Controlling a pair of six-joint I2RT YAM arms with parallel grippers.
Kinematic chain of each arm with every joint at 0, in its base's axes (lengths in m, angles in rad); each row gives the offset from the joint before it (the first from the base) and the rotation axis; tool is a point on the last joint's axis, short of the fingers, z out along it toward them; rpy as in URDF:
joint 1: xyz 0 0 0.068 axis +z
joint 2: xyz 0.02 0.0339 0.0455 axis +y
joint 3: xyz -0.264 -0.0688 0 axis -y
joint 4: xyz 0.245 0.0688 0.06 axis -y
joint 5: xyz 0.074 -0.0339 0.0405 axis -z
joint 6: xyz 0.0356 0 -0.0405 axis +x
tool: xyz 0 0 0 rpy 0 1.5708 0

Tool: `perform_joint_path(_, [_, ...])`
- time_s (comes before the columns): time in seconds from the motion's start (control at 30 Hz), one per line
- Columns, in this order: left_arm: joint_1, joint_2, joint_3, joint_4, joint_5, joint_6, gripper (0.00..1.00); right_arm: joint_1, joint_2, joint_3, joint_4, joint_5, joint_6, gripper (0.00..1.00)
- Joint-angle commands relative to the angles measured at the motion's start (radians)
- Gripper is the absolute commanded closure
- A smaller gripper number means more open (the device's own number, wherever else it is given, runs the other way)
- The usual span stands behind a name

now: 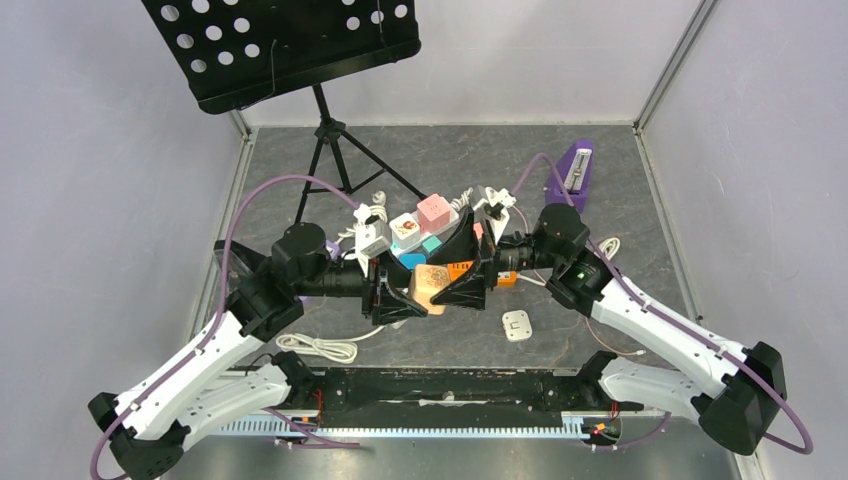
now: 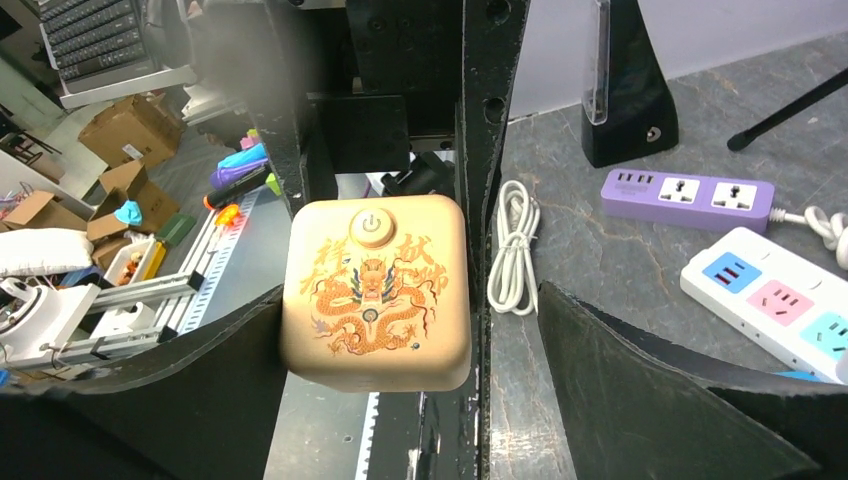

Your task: Insert the plug

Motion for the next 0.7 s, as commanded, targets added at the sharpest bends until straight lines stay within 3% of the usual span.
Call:
perform_joint_path(0.0, [-0.004, 0.0, 0.06, 0.047, 0.03, 0.008, 0.98, 0.013, 0.031, 0.035, -0.041, 0.098, -0.046, 0.11])
perform_joint_path(0.17, [-0.004, 0.01, 0.07, 0.035, 0.034, 0.0, 0.98, 0.028, 0.044, 0.036, -0.02, 0.095, -0.031, 0.18])
perform_joint_path(0.43, [-0.005, 0.039, 0.095, -0.014, 0.05, 0.002, 0.98, 0.044, 0.071, 0.047, 0.03, 0.055, 0.004, 0.58])
perform_joint_path(0.53, [-0.004, 0.041, 0.103, -0.031, 0.043, 0.004, 0.98, 0.049, 0.078, 0.056, 0.02, 0.047, -0.004, 0.85])
perform_joint_path(0.57, [-0.004, 0.038, 0.104, -0.035, 0.036, 0.004, 0.94, 0.049, 0.079, 0.062, 0.009, 0.045, -0.009, 0.95])
perform_joint_path(0.6, [-0.004, 0.033, 0.107, -0.039, 0.023, 0.0, 0.79, 0.048, 0.083, 0.069, -0.007, 0.051, -0.018, 1.0])
perform_joint_path(0.63, [-0.004, 0.027, 0.109, -0.039, 0.006, -0.007, 0.62, 0.049, 0.082, 0.074, -0.019, 0.068, -0.023, 1.0])
perform_joint_path(0.67, [-0.004, 0.016, 0.109, -0.039, -0.01, -0.015, 0.5, 0.05, 0.074, 0.072, -0.022, 0.091, -0.029, 1.0])
